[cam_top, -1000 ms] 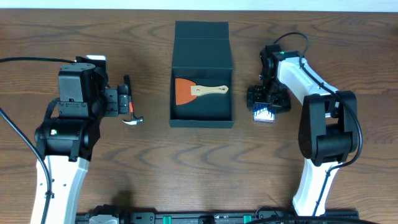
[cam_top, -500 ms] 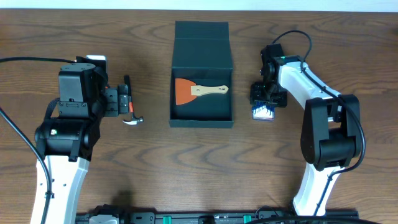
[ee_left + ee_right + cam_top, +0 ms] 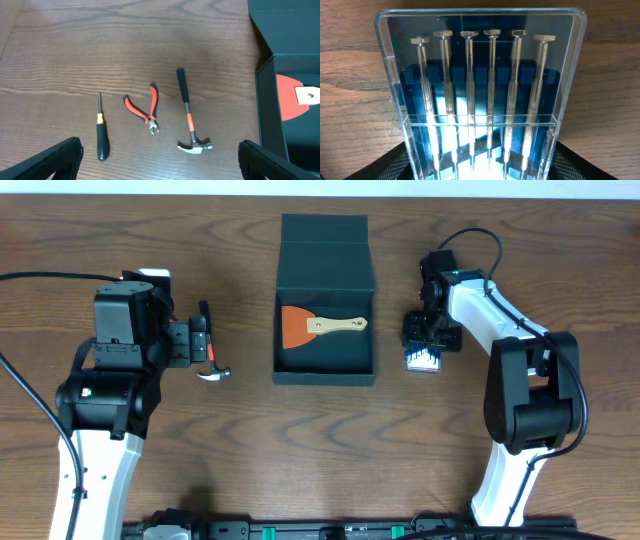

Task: Pack container
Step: 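Lower the screwdriver case into the black box and open the gripper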

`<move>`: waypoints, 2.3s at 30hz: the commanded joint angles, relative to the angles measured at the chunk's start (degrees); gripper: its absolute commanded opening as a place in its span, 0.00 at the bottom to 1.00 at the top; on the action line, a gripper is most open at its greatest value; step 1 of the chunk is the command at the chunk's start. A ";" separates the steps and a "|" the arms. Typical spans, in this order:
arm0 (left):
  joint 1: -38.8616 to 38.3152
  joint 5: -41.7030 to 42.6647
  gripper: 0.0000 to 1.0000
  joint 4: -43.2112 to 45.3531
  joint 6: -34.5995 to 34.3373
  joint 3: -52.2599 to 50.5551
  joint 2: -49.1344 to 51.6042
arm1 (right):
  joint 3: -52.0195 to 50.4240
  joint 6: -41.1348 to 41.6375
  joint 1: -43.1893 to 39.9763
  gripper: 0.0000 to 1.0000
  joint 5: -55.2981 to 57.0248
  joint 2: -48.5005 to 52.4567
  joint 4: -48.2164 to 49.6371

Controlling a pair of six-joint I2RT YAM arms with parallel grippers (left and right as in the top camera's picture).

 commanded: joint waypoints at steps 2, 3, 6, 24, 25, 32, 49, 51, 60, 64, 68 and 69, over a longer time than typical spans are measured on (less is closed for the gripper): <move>0.28 -0.68 0.98 0.09 0.79 1.22 -0.04 | 3.74 -2.40 0.44 0.25 -4.57 -2.73 -1.77; 0.28 -0.68 0.99 0.09 0.79 1.22 -0.04 | 5.03 -3.72 0.74 0.16 -5.44 -3.78 -2.56; 0.28 -0.68 0.98 0.09 0.79 1.22 -0.04 | 8.59 -8.57 2.62 0.01 -6.29 -7.10 -4.13; 0.28 -0.68 0.99 0.09 0.79 1.22 -0.04 | 15.10 -70.69 20.17 0.01 -13.05 -13.40 -3.10; 0.28 -0.68 0.99 0.09 0.79 1.22 -0.04 | 15.10 -73.66 20.55 0.01 -13.42 -12.76 -3.13; 0.28 -0.68 0.99 0.09 0.79 1.22 -0.04 | 15.10 -79.32 21.22 0.01 -14.23 -6.97 -3.56; 0.28 -0.68 0.98 0.09 0.79 1.22 -0.04 | 15.06 -80.30 21.22 0.07 -13.27 3.41 -9.09; 0.28 -0.68 0.98 0.09 0.79 1.22 -0.04 | 15.06 -80.28 21.22 0.14 -13.57 3.43 -9.11; 0.28 -0.68 0.98 0.09 0.79 1.22 -0.04 | 15.37 -79.01 21.22 0.99 -12.20 3.28 -8.92; 0.28 -0.68 0.98 0.09 0.79 1.22 -0.04 | 17.81 -73.79 21.22 0.99 -11.17 2.71 -9.01; 0.28 -0.61 0.98 0.85 0.76 1.22 -0.04 | 23.39 -68.22 21.22 0.99 -10.67 2.32 -9.01; 0.28 -0.61 0.99 1.18 0.76 1.22 -0.04 | 25.27 -66.12 21.22 0.99 -10.01 2.12 -9.07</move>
